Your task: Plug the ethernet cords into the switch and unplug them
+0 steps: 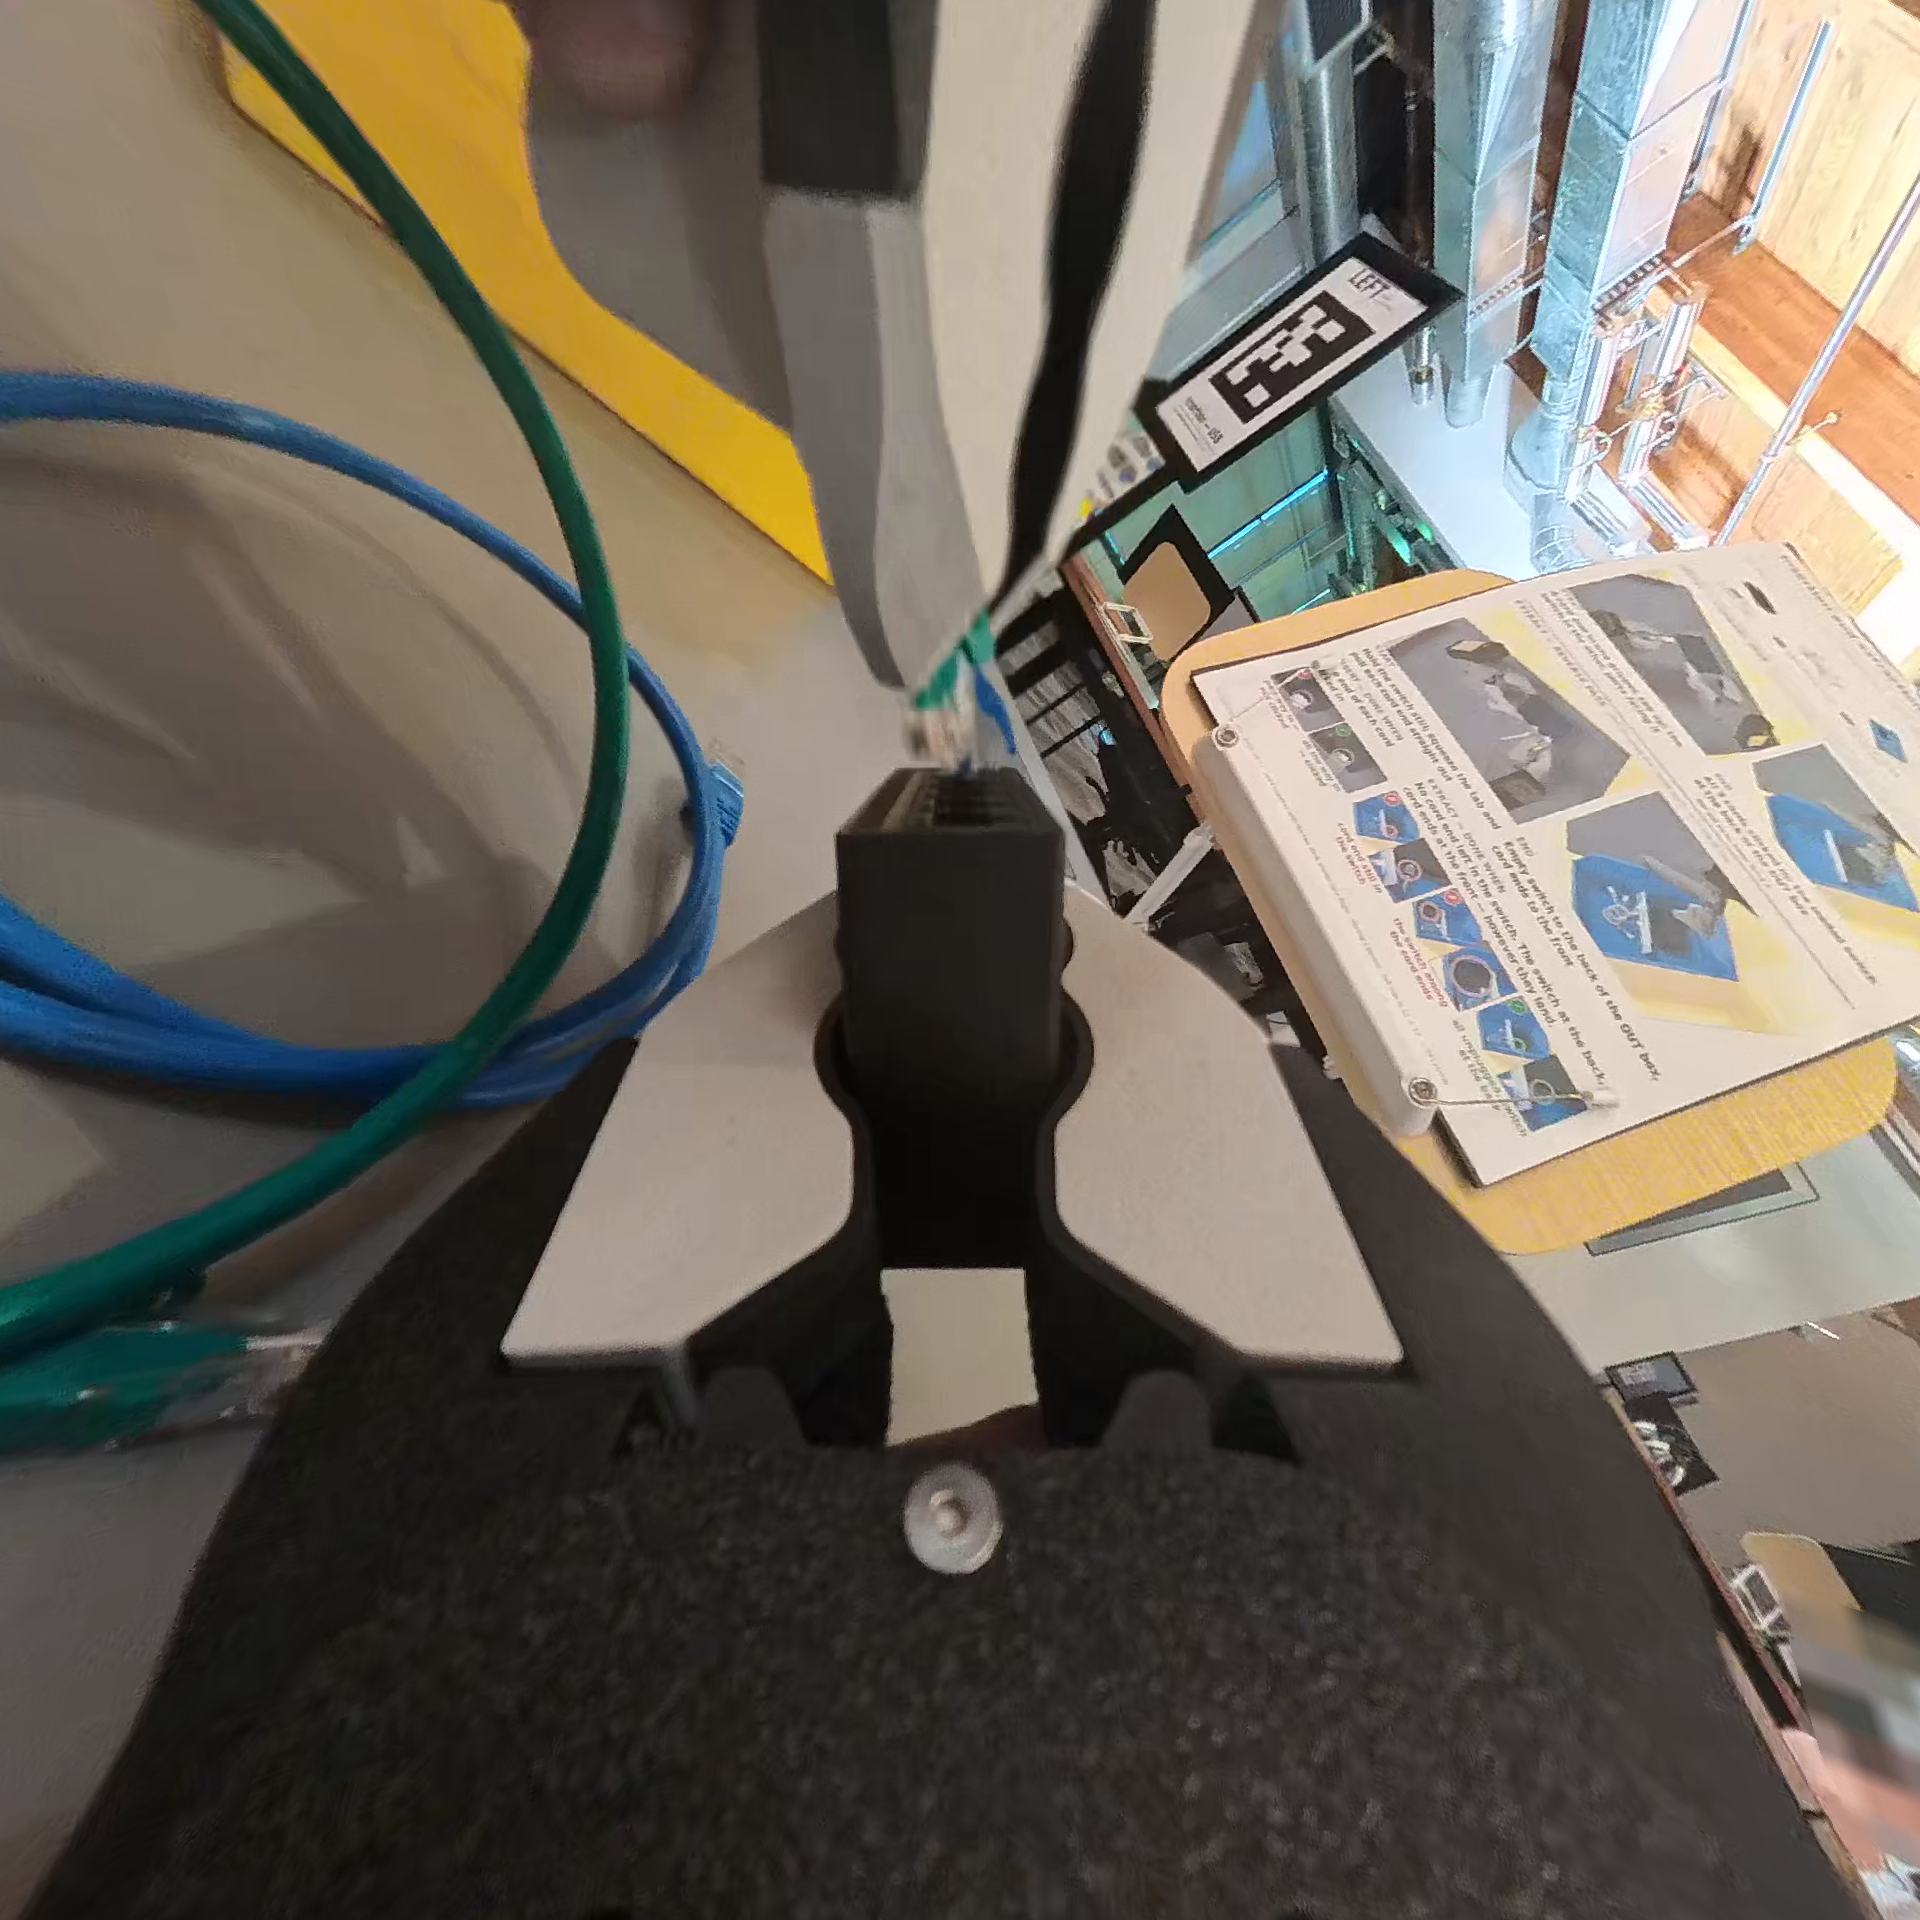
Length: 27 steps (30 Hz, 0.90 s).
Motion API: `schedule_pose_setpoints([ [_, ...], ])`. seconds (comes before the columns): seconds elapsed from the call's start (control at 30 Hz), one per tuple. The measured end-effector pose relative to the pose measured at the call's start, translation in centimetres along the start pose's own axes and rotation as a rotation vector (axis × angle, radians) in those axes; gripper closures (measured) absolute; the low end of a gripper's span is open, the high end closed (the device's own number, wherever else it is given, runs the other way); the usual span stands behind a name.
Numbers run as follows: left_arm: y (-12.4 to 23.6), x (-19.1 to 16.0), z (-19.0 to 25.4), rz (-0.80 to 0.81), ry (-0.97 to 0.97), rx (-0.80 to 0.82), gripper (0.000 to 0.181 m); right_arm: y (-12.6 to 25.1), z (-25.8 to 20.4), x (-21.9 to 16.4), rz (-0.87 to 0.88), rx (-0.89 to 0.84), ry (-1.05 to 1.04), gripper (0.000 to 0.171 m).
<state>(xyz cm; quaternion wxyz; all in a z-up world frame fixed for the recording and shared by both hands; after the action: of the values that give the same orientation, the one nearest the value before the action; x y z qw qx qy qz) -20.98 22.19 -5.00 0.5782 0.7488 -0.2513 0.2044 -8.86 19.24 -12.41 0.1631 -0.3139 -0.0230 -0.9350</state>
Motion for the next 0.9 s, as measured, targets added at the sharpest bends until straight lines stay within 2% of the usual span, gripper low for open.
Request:
schedule_pose_setpoints([
  [0.07,1.1,-1.0,0.4,0.004,0.041,-0.041,0.17,-0.1,0.0,-0.2,-0.018,0.004,0.004,0.141],
  [0.13,1.8,-2.8,1.4,-0.005,0.095,-0.163,0.17,-0.2,0.0,-0.4,-0.03,0.003,0.007,0.141],
  [0.3,-1.0,-7.1,2.9,0.002,0.149,-0.232,0.17,-0.5,-0.3,-0.6,-0.055,0.014,0.038,0.141],
  [0.43,-0.7,-7.8,3.6,0.104,0.143,-0.208,0.166,-0.3,-0.5,-0.5,-0.06,0.022,0.056,0.141],
  [0.53,0.9,-8.3,3.5,0.16,0.133,-0.121,0.151,-0.4,-0.4,-0.7,-0.07,0.025,0.043,0.141],
  [0.67,3.5,-9.9,3.8,0.248,0.178,-0.108,0.151,-0.4,-0.2,-0.7,-0.073,0.026,0.021,0.14],
  [0.77,4.0,-11.2,4.6,0.305,0.254,-0.135,0.148,-0.4,-0.3,-0.7,-0.072,0.03,0.023,0.141],
  [0.83,3.7,-11.7,5.2,0.305,0.274,-0.131,0.146,-0.4,-0.4,-0.7,-0.072,0.032,0.025,0.141],
  [0.9,2.9,-11.8,5.6,0.26,0.215,-0.082,0.145,-0.4,-0.4,-0.7,-0.072,0.033,0.023,0.141],
])
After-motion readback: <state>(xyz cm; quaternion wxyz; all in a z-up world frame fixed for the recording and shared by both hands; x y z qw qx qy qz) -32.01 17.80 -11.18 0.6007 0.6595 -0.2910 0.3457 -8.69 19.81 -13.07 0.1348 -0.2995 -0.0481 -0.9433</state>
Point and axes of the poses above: each gripper's, where its closed fingertips meet, y back along the fingers, x out of its top, z = x × y across the jaws, the point moved 9 cm from there along y, back along the fingers, and after that the axes turned 9 degrees about -x, right-handed, at the moved point
